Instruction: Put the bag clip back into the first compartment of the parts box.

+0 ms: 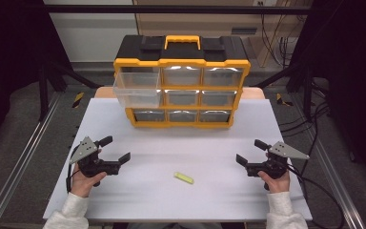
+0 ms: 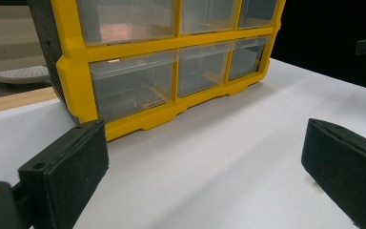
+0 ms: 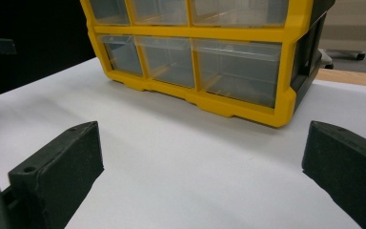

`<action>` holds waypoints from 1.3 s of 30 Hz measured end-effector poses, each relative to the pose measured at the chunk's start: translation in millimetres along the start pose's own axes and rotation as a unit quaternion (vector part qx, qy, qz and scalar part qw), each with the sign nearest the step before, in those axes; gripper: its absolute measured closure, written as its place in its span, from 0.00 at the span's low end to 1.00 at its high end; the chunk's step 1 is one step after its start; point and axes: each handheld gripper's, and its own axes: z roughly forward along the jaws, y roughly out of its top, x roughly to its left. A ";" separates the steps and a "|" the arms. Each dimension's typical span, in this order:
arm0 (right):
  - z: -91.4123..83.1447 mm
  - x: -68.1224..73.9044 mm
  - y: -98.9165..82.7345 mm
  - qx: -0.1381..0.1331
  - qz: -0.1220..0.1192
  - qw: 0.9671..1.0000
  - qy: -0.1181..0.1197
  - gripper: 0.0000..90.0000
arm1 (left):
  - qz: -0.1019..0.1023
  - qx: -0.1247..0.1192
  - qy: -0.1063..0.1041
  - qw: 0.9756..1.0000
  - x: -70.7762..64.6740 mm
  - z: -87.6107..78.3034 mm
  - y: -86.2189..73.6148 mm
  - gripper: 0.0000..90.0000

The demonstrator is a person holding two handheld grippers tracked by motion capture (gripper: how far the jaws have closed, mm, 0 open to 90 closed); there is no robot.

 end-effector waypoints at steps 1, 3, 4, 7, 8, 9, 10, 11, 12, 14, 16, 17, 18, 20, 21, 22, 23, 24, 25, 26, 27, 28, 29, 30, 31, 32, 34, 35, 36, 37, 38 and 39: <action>0.1 -0.2 0.0 0.002 -0.001 1.000 0.002 0.00 | 0.000 0.002 0.000 1.000 0.3 0.2 -0.4 0.02; 0.3 -0.3 0.0 0.004 -0.002 1.000 0.003 0.00 | -0.001 0.002 0.000 1.000 0.8 0.3 -0.9 0.02; 0.3 -0.3 0.0 0.004 -0.002 1.000 0.003 0.00 | -0.003 0.001 -0.001 1.000 1.0 0.3 -0.9 0.02; 0.4 0.1 0.3 0.005 -0.001 1.000 0.004 0.00 | -0.004 0.000 -0.002 1.000 1.4 -0.3 -1.1 0.02; 0.6 1.2 1.1 0.008 -0.004 1.000 0.002 0.00 | -0.005 -0.001 -0.002 1.000 1.7 -0.5 -1.2 0.02; 0.8 2.0 1.7 0.008 -0.006 1.000 0.003 0.00 | -0.005 0.000 -0.003 1.000 1.8 -0.4 -1.4 0.02; 1.4 2.6 2.5 0.008 -0.010 1.000 0.002 0.00 | -0.005 0.001 -0.002 1.000 1.8 -0.3 -1.5 0.02; 2.0 4.1 3.5 0.010 -0.010 1.000 0.004 0.00 | -0.005 0.001 -0.002 1.000 1.8 -0.3 -1.5 0.02; 2.9 5.3 4.4 0.011 -0.013 1.000 0.006 0.00 | -0.004 0.002 -0.002 1.000 1.7 -0.2 -1.5 0.02; 5.1 8.4 6.0 0.012 -0.015 1.000 0.010 0.00 | -0.003 0.002 -0.001 1.000 1.6 0.0 -1.4 0.02; 8.0 11.2 7.2 0.015 -0.018 1.000 0.012 0.00 | -0.003 0.003 -0.001 1.000 1.7 0.0 -1.7 0.02; 8.0 11.2 7.2 0.015 -0.018 1.000 0.012 0.00 | -0.003 0.003 0.000 1.000 1.9 0.0 -1.8 0.02; 10.4 14.8 8.3 0.019 -0.015 1.000 0.018 0.00 | -0.004 0.004 -0.001 1.000 2.1 0.1 -1.9 0.02; 13.0 18.4 9.8 0.021 -0.017 0.999 0.019 0.00 | -0.003 0.004 0.000 1.000 2.2 0.2 -2.0 0.02; 13.9 20.5 10.6 0.023 -0.015 0.999 0.022 0.00 | -0.003 0.005 0.000 1.000 2.1 0.2 -1.9 0.02; 13.9 20.5 10.6 0.023 -0.015 0.999 0.022 0.00 | -0.003 0.005 0.000 1.000 2.1 0.2 -1.9 0.02; 15.2 22.1 11.3 0.024 -0.016 0.999 0.023 0.00 | -0.004 0.004 0.000 1.000 2.2 0.1 -2.0 0.02; 16.5 24.7 12.5 0.027 -0.015 0.999 0.024 0.00 | -0.005 0.004 0.000 1.000 2.3 0.2 -2.1 0.02; 18.6 27.7 14.0 0.031 -0.017 0.999 0.024 0.00 | -0.005 0.005 -0.001 1.000 2.5 0.3 -2.3 0.02; 18.6 27.7 14.0 0.031 -0.017 0.999 0.024 0.00 | -0.005 0.005 -0.001 1.000 2.5 0.3 -2.3 0.02; 22.2 32.0 15.4 0.036 -0.020 0.999 0.028 0.00 | -0.005 0.005 0.000 1.000 2.5 0.4 -2.4 0.02; 24.2 34.1 15.7 0.039 -0.022 0.998 0.033 0.00 | -0.006 0.005 0.000 1.000 2.6 0.7 -2.5 0.02; 24.2 34.1 15.7 0.039 -0.022 0.998 0.033 0.00 | -0.006 0.005 0.000 1.000 2.6 0.7 -2.5 0.02; 29.4 39.1 16.1 0.047 -0.026 0.998 0.040 0.00 | -0.006 0.006 -0.001 1.000 2.4 0.9 -2.5 0.02; 29.4 39.1 16.1 0.047 -0.026 0.998 0.040 0.00 | -0.006 0.006 -0.001 1.000 2.4 0.9 -2.5 0.02; 31.4 40.9 16.2 0.050 -0.026 0.998 0.041 0.00 | -0.005 0.006 -0.001 1.000 2.3 1.1 -2.6 0.02; 36.1 45.7 16.2 0.058 -0.029 0.997 0.045 0.00 | -0.005 0.008 -0.001 1.000 2.1 1.5 -2.7 0.02; 40.9 50.5 16.1 0.069 -0.034 0.996 0.047 0.00 | -0.004 0.008 -0.001 1.000 1.9 1.7 -2.8 0.02; 43.6 53.4 16.0 0.072 -0.035 0.996 0.048 0.00 | -0.004 0.009 -0.001 1.000 1.8 1.8 -2.9 0.02; 46.2 56.2 15.8 0.076 -0.035 0.995 0.051 0.00 | -0.003 0.009 -0.001 1.000 1.8 1.9 -3.0 0.01; 48.8 58.7 15.5 0.081 -0.036 0.995 0.054 0.00 | -0.004 0.009 -0.001 1.000 2.1 2.0 -3.2 0.01; 51.3 61.6 15.1 0.085 -0.037 0.994 0.056 0.01 | -0.004 0.009 -0.001 1.000 2.2 2.0 -3.3 0.02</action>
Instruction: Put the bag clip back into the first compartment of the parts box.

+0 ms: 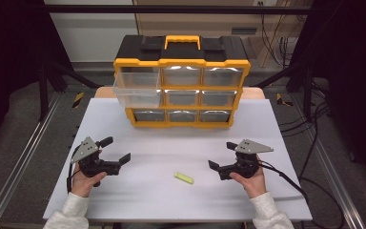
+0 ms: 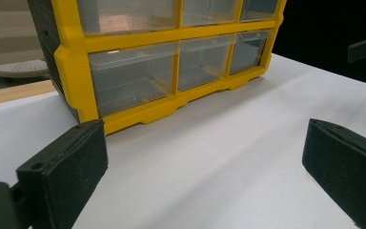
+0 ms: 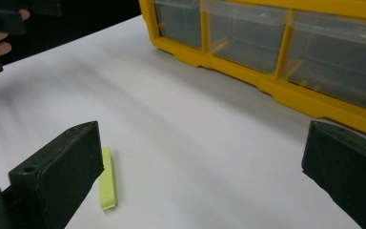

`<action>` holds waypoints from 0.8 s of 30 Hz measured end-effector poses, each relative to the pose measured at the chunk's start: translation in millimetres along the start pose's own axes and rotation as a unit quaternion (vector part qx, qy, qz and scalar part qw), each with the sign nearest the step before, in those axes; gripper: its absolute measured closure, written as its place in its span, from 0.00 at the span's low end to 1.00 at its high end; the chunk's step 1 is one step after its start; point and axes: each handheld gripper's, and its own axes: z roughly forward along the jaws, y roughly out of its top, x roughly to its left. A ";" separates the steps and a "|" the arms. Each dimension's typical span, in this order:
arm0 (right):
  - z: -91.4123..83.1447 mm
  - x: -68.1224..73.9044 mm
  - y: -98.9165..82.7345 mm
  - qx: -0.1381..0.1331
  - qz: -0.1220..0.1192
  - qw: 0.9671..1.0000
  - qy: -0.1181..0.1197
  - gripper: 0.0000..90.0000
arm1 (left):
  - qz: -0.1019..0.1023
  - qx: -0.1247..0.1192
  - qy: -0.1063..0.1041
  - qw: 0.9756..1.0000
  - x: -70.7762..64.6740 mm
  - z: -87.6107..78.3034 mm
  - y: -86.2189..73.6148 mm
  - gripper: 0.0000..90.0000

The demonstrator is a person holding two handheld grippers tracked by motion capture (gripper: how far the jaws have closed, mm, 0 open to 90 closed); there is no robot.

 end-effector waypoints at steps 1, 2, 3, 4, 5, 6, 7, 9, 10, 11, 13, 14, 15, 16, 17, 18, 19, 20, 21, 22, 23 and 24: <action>2.7 2.4 0.2 0.003 -0.003 1.000 0.001 0.01 | 0.000 0.000 0.000 1.000 0.0 0.0 -0.1 0.01; 2.7 2.4 0.2 0.003 -0.003 1.000 0.001 0.01 | 0.000 0.000 0.000 1.000 0.0 0.0 -0.1 0.01; 5.2 4.7 0.6 0.007 -0.004 1.000 0.002 0.01 | 0.000 0.000 0.000 1.000 0.1 -0.1 -0.1 0.01; 7.5 6.9 0.9 0.009 -0.005 1.000 0.005 0.01 | 0.000 0.000 0.000 1.000 0.1 -0.2 0.0 0.01; 10.3 9.6 1.5 0.013 -0.006 1.000 0.007 0.01 | 0.000 -0.001 0.000 1.000 0.0 -0.2 0.0 0.01; 11.9 11.0 1.9 0.015 -0.009 1.000 0.009 0.01 | 0.000 -0.001 0.000 1.000 0.0 -0.3 0.1 0.01; 14.1 13.2 2.5 0.016 -0.009 1.000 0.011 0.01 | 0.000 -0.001 0.000 1.000 0.0 -0.3 0.1 0.01; 19.0 18.1 3.5 0.022 -0.013 1.000 0.012 0.01 | 0.000 -0.001 0.000 1.000 0.1 -0.4 0.0 0.01; 23.4 21.3 3.9 0.029 -0.018 0.999 0.015 0.01 | -0.001 0.000 0.000 1.000 0.2 -0.5 -0.6 0.01; 23.4 21.3 3.9 0.029 -0.018 0.999 0.015 0.01 | -0.001 0.000 0.000 1.000 0.2 -0.5 -0.6 0.01; 28.8 25.0 3.6 0.035 -0.019 0.999 0.018 0.01 | -0.002 -0.001 0.001 1.000 0.7 -0.5 -0.6 0.02; 34.5 28.9 3.3 0.043 -0.024 0.999 0.020 0.01 | -0.002 -0.001 0.000 1.000 0.8 -0.6 -0.5 0.02; 34.5 28.9 3.3 0.043 -0.024 0.999 0.020 0.01 | -0.001 -0.002 -0.001 1.000 0.8 -0.6 -0.5 0.02; 39.3 32.7 3.5 0.049 -0.030 0.998 0.022 0.02 | -0.001 -0.002 -0.001 1.000 0.7 -0.5 -0.5 0.02; 39.3 32.7 3.5 0.049 -0.030 0.998 0.022 0.02 | -0.001 -0.002 -0.001 1.000 0.7 -0.5 -0.5 0.02; 43.2 35.6 3.3 0.053 -0.028 0.998 0.025 0.02 | 0.000 0.000 -0.001 1.000 0.6 -0.5 -0.7 0.02; 43.2 35.6 3.3 0.053 -0.028 0.998 0.025 0.02 | 0.000 0.000 -0.001 1.000 0.6 -0.5 -0.7 0.02; 45.0 36.9 3.2 0.055 -0.028 0.998 0.024 0.02 | 0.000 0.000 -0.001 1.000 0.6 -0.4 -0.8 0.02; 46.6 37.9 3.0 0.058 -0.030 0.998 0.025 0.02 | -0.001 0.000 -0.001 1.000 0.6 -0.3 -0.7 0.02; 48.3 39.0 2.7 0.060 -0.030 0.997 0.027 0.02 | 0.000 0.000 -0.001 1.000 0.5 -0.2 -0.7 0.02; 50.4 40.4 2.4 0.065 -0.031 0.997 0.027 0.02 | 0.000 0.000 -0.001 1.000 0.5 -0.2 -0.7 0.02; 53.4 42.7 1.5 0.069 -0.032 0.997 0.028 0.02 | 0.000 -0.001 -0.002 1.000 0.6 -0.2 -0.6 0.02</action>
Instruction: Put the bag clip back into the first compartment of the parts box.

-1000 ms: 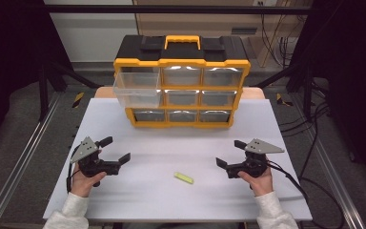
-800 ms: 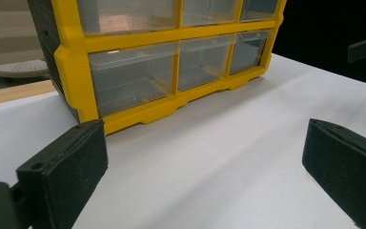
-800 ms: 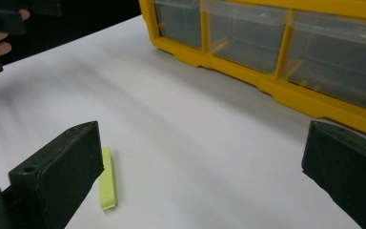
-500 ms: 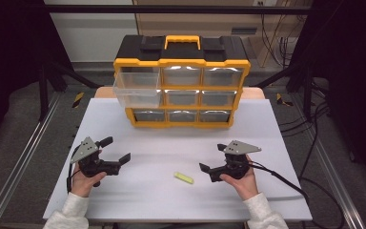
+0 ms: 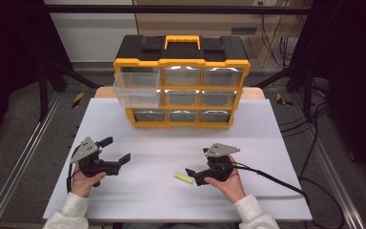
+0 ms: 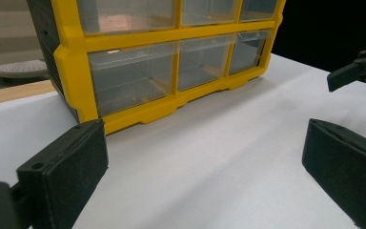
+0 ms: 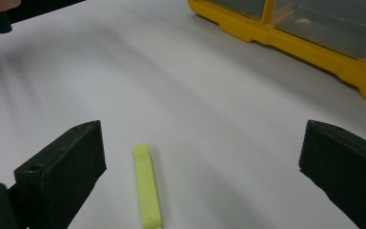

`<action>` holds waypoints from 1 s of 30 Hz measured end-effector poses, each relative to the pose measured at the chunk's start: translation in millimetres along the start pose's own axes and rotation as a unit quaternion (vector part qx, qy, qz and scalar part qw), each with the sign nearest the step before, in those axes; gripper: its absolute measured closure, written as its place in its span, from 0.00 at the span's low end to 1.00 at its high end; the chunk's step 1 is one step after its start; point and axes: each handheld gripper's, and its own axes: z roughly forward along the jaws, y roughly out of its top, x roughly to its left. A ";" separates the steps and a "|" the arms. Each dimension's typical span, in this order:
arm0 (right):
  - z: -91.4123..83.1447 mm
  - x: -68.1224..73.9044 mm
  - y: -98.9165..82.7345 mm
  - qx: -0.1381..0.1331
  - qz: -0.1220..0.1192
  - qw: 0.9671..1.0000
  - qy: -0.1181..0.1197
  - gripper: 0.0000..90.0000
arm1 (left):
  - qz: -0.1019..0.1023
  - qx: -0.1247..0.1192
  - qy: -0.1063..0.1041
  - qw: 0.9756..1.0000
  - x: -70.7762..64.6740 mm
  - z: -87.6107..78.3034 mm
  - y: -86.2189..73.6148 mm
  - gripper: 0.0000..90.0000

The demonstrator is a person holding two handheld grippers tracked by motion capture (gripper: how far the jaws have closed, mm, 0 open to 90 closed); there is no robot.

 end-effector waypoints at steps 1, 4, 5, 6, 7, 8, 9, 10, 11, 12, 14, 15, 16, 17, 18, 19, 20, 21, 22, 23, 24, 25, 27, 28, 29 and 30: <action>1.7 0.7 -0.3 0.001 0.001 1.000 0.003 0.02 | -0.001 0.000 0.000 1.000 0.0 0.1 0.0 0.02; 5.4 2.5 -1.6 0.008 -0.001 1.000 0.003 0.02 | -0.001 0.000 0.000 1.000 0.4 0.5 -0.1 0.02; 5.4 2.5 -1.6 0.008 -0.001 1.000 0.003 0.02 | 0.000 0.001 0.001 1.000 0.4 0.8 -0.2 0.02; 6.6 3.4 -1.7 0.012 -0.003 1.000 0.001 0.03 | 0.000 0.002 0.000 1.000 0.3 1.1 -0.2 0.02; 9.6 5.7 -2.0 0.019 -0.008 1.000 0.000 0.03 | 0.000 0.002 0.000 1.000 0.2 1.4 -0.3 0.02; 9.6 5.7 -2.0 0.019 -0.008 1.000 0.000 0.03 | 0.001 0.003 0.000 1.000 0.1 1.7 -0.3 0.02; 11.5 6.9 -2.2 0.023 -0.009 1.000 0.002 0.03 | 0.001 0.003 0.000 1.000 -0.1 1.9 -0.3 0.02; 16.6 10.1 -2.4 0.031 -0.013 0.999 0.002 0.03 | 0.001 0.003 0.000 1.000 -0.2 1.7 -0.3 0.02; 16.6 10.1 -2.4 0.031 -0.013 0.999 0.002 0.03 | 0.001 0.003 0.000 1.000 -0.2 1.7 -0.3 0.02; 18.4 11.6 -2.7 0.033 -0.014 0.999 0.003 0.04 | 0.001 0.003 0.000 1.000 -0.1 1.5 -0.2 0.02; 22.4 14.0 -3.4 0.040 -0.012 0.999 0.010 0.04 | 0.000 0.003 0.001 1.000 0.2 1.4 -0.2 0.02; 24.5 15.1 -3.6 0.044 -0.016 0.999 0.009 0.04 | -0.001 0.004 0.000 1.000 0.4 1.4 -0.3 0.02; 28.2 17.6 -4.2 0.050 -0.024 0.998 0.008 0.05 | -0.003 0.006 0.000 1.000 0.2 1.7 -0.5 0.02; 28.2 17.6 -4.2 0.050 -0.024 0.998 0.008 0.05 | -0.003 0.006 0.000 1.000 0.2 1.7 -0.5 0.02; 31.4 20.0 -4.7 0.056 -0.024 0.998 0.011 0.05 | -0.003 0.007 0.000 1.000 -0.1 1.9 -0.5 0.02; 31.4 20.0 -4.7 0.056 -0.024 0.998 0.011 0.05 | -0.003 0.007 0.000 1.000 -0.3 1.9 -0.7 0.02; 33.4 21.3 -5.2 0.059 -0.026 0.998 0.011 0.06 | -0.003 0.008 -0.001 1.000 -0.3 1.9 -0.9 0.01; 35.6 22.3 -5.9 0.063 -0.026 0.998 0.017 0.07 | -0.003 0.008 -0.001 1.000 -0.1 2.0 -0.9 0.01; 38.2 22.6 -7.7 0.067 -0.024 0.997 0.023 0.11 | -0.006 0.008 -0.001 1.000 0.4 1.9 -0.9 0.02; 38.2 22.6 -7.7 0.067 -0.024 0.997 0.023 0.11 | -0.006 0.008 -0.001 1.000 0.4 1.9 -0.9 0.02; 39.2 22.7 -8.8 0.072 -0.026 0.997 0.026 0.13 | -0.006 0.008 -0.001 1.000 0.6 1.8 -0.9 0.02; 40.1 23.0 -9.9 0.076 -0.029 0.996 0.029 0.15 | -0.006 0.007 0.000 1.000 0.7 1.7 -0.9 0.02; 41.1 23.4 -11.7 0.084 -0.035 0.995 0.031 0.22 | -0.005 0.007 -0.001 1.000 0.8 1.8 -0.7 0.02; 41.5 23.5 -12.1 0.086 -0.034 0.995 0.031 0.25 | -0.004 0.006 0.000 1.000 0.9 1.8 -0.6 0.02; 42.0 23.5 -12.6 0.087 -0.034 0.995 0.030 0.28 | -0.004 0.006 0.000 1.000 1.0 1.6 -0.5 0.02; 42.5 23.3 -12.9 0.089 -0.034 0.995 0.031 0.32 | -0.004 0.006 0.000 1.000 1.1 1.4 -0.3 0.02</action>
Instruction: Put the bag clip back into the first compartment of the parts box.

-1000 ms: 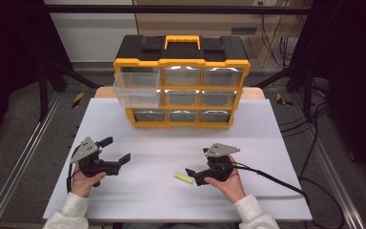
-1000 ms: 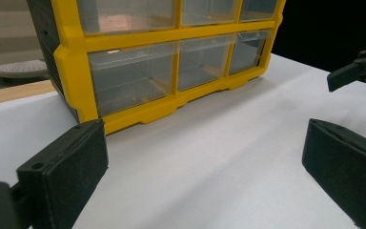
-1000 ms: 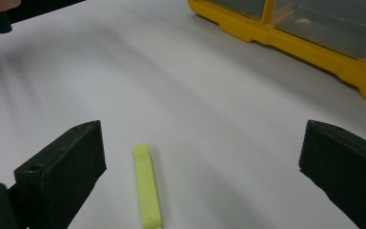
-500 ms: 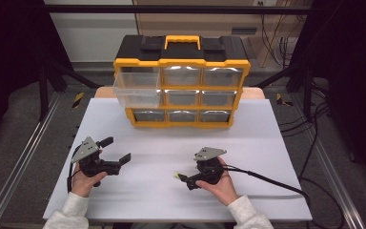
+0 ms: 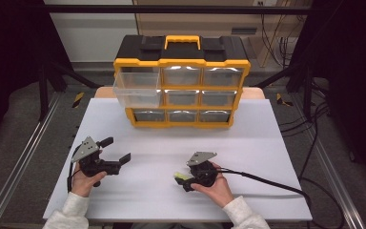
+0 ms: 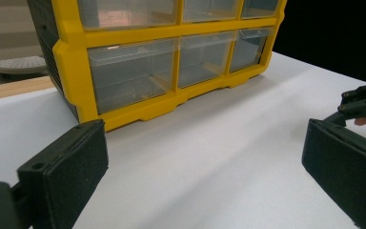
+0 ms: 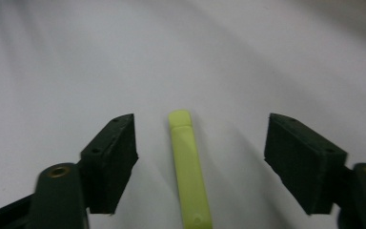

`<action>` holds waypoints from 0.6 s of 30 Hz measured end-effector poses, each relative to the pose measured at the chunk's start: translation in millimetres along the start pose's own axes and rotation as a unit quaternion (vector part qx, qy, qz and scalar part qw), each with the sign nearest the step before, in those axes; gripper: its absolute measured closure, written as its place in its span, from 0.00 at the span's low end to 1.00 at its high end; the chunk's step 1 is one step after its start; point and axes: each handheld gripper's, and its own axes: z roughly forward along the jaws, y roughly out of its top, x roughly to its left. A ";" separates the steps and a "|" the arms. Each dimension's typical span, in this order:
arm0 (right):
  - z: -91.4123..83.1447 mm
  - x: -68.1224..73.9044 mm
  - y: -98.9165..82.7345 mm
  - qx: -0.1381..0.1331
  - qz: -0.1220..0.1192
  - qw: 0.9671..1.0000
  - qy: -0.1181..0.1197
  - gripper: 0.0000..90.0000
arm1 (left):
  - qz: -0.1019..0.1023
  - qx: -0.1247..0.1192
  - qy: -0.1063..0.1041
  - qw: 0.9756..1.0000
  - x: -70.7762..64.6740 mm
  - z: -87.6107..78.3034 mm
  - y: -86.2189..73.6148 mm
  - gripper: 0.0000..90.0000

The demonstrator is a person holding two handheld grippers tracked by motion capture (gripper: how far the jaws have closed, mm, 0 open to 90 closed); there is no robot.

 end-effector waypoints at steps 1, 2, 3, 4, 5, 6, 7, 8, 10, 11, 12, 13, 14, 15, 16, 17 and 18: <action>0.4 0.2 -0.4 0.006 0.001 1.000 0.003 0.36 | 0.000 -0.001 0.000 1.000 0.0 -0.3 0.2 0.02; 0.4 0.2 -0.4 0.006 0.001 1.000 0.003 0.36 | -0.001 -0.003 0.000 1.000 0.1 -0.4 0.3 0.02; 0.6 0.0 -0.5 0.008 0.002 1.000 0.006 0.39 | -0.001 -0.004 0.001 1.000 0.3 -0.4 0.4 0.02; 1.3 -0.2 -0.9 0.010 -0.001 1.000 0.011 0.45 | -0.002 -0.004 0.001 1.000 0.5 -0.2 0.5 0.02; 1.6 -0.3 -0.9 0.010 0.000 1.000 0.015 0.47 | -0.002 -0.004 0.000 1.000 0.6 -0.2 0.4 0.02; 1.8 -0.3 -1.0 0.010 0.000 1.000 0.018 0.51 | -0.002 -0.003 0.000 1.000 0.6 -0.1 0.4 0.02; 2.0 -0.3 -1.1 0.012 -0.001 1.000 0.020 0.53 | -0.002 -0.003 0.000 1.000 0.6 -0.1 0.3 0.02; 2.1 -0.3 -1.6 0.015 -0.005 1.000 0.021 0.56 | -0.002 -0.003 0.000 1.000 0.7 -0.1 0.4 0.02; 2.6 0.5 -2.7 0.019 -0.010 1.000 0.020 0.60 | 0.000 -0.003 0.002 1.000 0.7 -0.5 0.8 0.02; 2.4 0.9 -3.1 0.021 -0.011 1.000 0.019 0.62 | 0.001 -0.004 0.002 1.000 0.6 -0.7 1.0 0.02; 2.4 0.9 -3.1 0.021 -0.014 0.999 0.022 0.64 | 0.001 -0.004 0.002 1.000 0.4 -0.8 1.2 0.02; 2.4 0.9 -3.1 0.021 -0.014 0.999 0.022 0.64 | 0.002 -0.004 0.002 1.000 0.3 -0.8 1.4 0.02; 1.3 1.4 -3.0 0.022 -0.013 0.999 0.022 0.67 | 0.002 -0.004 0.002 1.000 0.3 -0.7 1.3 0.02; 0.9 1.1 -2.9 0.024 -0.015 0.999 0.020 0.69 | 0.002 -0.003 0.002 1.000 0.0 -0.1 1.0 0.02; 0.7 0.9 -3.0 0.025 -0.017 0.999 0.017 0.70 | 0.003 -0.001 0.002 1.000 0.0 0.1 0.9 0.02; 0.7 0.9 -3.0 0.025 -0.017 0.999 0.017 0.70 | 0.003 -0.001 0.002 1.000 0.0 0.1 0.9 0.02; 0.8 0.1 -3.2 0.029 -0.023 0.999 0.017 0.73 | 0.003 -0.001 0.002 1.000 -0.1 0.3 0.9 0.02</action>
